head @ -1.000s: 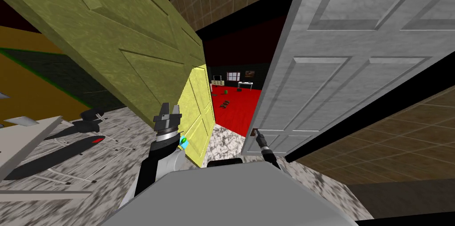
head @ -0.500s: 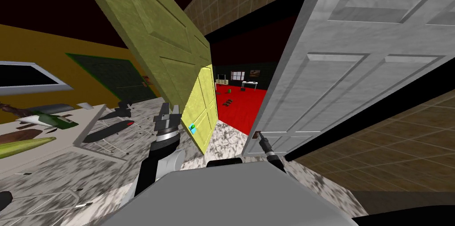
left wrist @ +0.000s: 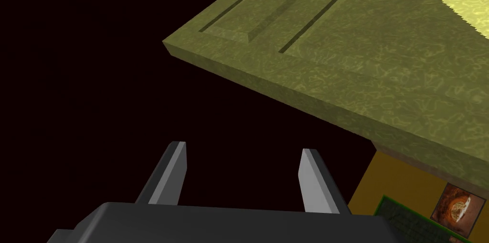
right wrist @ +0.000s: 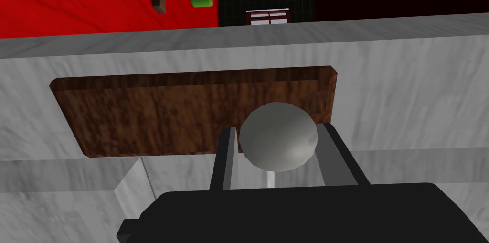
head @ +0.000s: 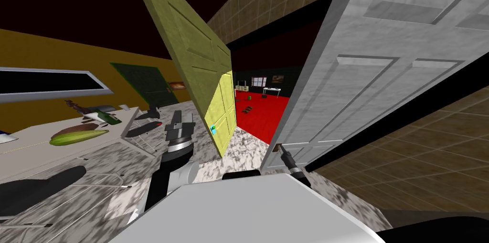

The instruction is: Pull the door open

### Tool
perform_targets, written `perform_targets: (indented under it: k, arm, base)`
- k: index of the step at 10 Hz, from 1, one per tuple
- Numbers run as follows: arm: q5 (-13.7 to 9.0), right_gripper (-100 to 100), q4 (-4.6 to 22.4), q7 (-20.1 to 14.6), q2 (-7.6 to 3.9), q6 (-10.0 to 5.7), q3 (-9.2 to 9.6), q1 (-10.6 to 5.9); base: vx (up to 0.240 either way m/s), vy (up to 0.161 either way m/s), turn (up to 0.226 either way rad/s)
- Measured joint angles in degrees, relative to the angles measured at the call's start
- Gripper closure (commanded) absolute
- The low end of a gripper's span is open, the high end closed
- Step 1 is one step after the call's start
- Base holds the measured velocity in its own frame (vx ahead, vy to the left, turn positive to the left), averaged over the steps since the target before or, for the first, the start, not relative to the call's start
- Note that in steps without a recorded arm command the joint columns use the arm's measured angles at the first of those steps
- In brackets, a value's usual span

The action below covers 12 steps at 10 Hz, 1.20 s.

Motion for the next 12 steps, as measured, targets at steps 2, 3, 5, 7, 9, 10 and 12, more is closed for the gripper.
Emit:
perform_targets:
  k: [2,3,5,7,9,10,12]
  arm:
    - [0.3,100,0.6,-0.7,-0.68,-2.13,0.65,0.73]
    - [0.4,100,0.8,-1.0,-1.03,-2.97,0.94,1.09]
    - [0.7,100,1.4,-1.6,-1.65,-4.56,1.51,1.71]
    - [0.8,100,2.1,-2.1,-2.22,-6.08,1.84,2.39]
    - [1.1,100,2.1,-2.3,-2.26,-6.11,1.61,2.62]
    - [1.3,100,2.1,-2.4,-2.27,-6.21,1.29,2.48]
    - [2.0,100,1.5,-2.6,-2.09,-6.26,1.00,2.83]
  base:
    - [-0.201,-0.079,0.183]
    - [-0.227,-0.068,0.170]
    - [-0.166,-0.038,0.083]
    - [-0.115,-0.033,0.073]
    - [-0.177,-0.044,0.176]
    - [-0.217,-0.079,0.165]
    - [-0.201,-0.068,0.139]
